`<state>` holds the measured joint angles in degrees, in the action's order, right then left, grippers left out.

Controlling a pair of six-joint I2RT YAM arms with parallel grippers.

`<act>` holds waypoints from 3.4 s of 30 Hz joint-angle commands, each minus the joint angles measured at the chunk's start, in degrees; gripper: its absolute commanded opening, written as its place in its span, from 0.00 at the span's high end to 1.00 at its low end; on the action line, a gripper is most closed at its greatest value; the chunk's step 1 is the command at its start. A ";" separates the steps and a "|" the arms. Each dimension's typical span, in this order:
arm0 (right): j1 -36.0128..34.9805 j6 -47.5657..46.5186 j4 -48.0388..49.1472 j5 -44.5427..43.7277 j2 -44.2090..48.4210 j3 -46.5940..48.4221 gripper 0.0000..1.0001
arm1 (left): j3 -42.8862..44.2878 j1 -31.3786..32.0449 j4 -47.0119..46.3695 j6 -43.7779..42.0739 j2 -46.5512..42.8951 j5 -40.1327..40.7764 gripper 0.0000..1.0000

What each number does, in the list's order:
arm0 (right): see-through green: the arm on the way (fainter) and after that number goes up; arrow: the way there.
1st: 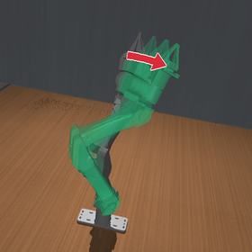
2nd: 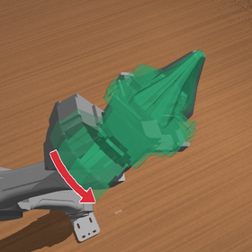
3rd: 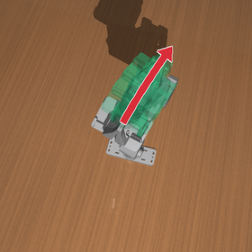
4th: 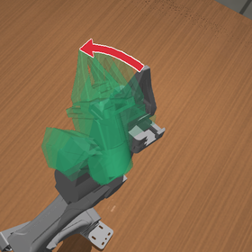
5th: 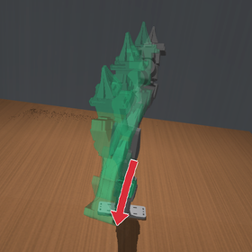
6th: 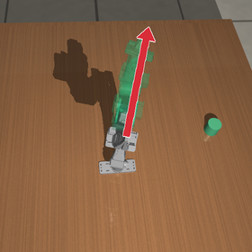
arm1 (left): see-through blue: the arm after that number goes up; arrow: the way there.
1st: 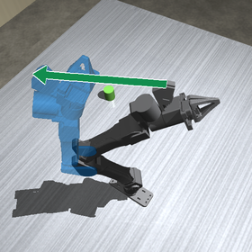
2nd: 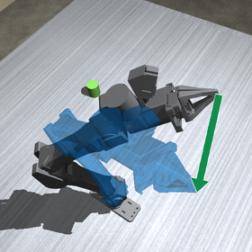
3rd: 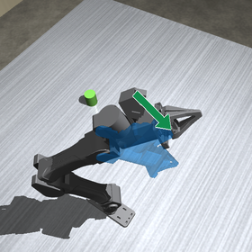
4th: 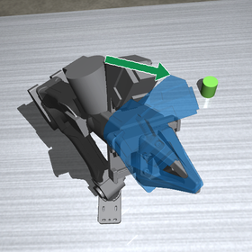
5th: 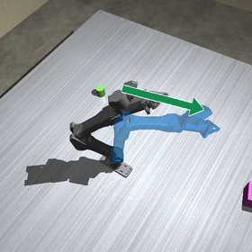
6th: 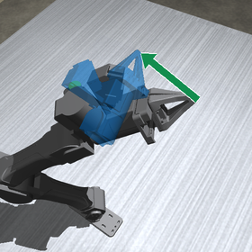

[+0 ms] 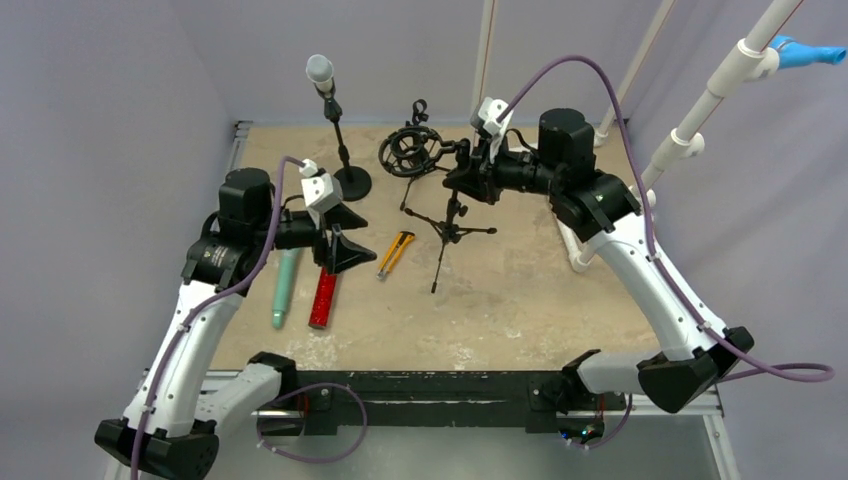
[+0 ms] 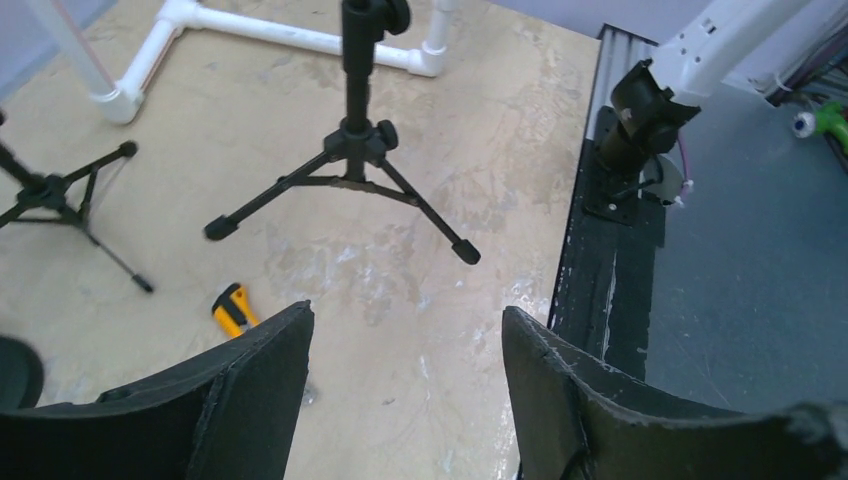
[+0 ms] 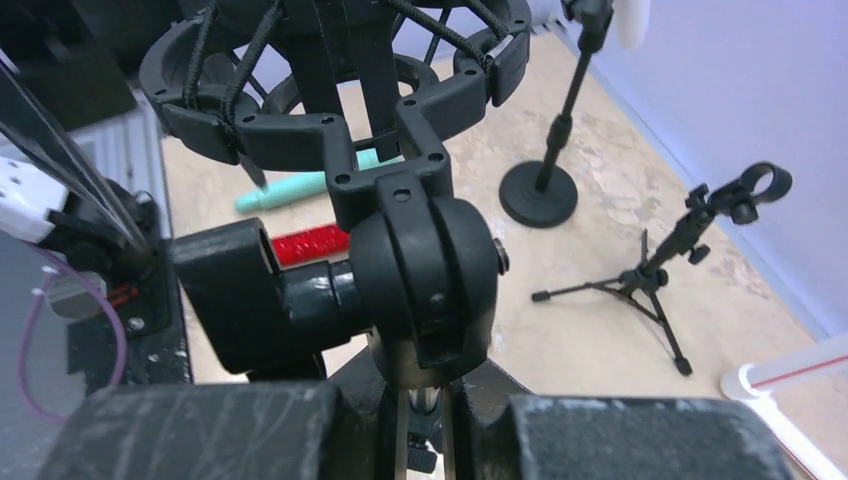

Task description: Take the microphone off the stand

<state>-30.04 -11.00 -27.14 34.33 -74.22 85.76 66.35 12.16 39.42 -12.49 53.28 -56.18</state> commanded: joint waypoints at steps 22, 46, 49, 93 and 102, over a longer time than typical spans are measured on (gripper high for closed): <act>4.38 30.32 17.75 25.44 -4.28 6.71 1.00 | -0.87 16.68 -40.10 22.25 19.28 -8.56 0.39; 5.66 29.22 17.93 23.37 -2.26 2.80 0.54 | -4.28 18.00 -44.63 29.48 18.40 -9.29 1.00; 6.03 26.84 15.59 22.03 -0.90 0.48 0.13 | -4.66 17.94 -45.09 30.11 16.64 -8.08 1.00; 5.23 32.09 29.32 22.21 -1.39 -17.95 0.88 | -2.85 16.75 -42.24 31.59 18.81 2.44 1.00; 1.52 -5.40 1.81 4.02 0.69 -8.68 1.00 | -4.59 16.66 -51.31 46.09 19.03 -1.66 1.00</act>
<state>-25.34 7.09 -10.15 51.99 -75.24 72.07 60.07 28.51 0.38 24.58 73.71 -52.25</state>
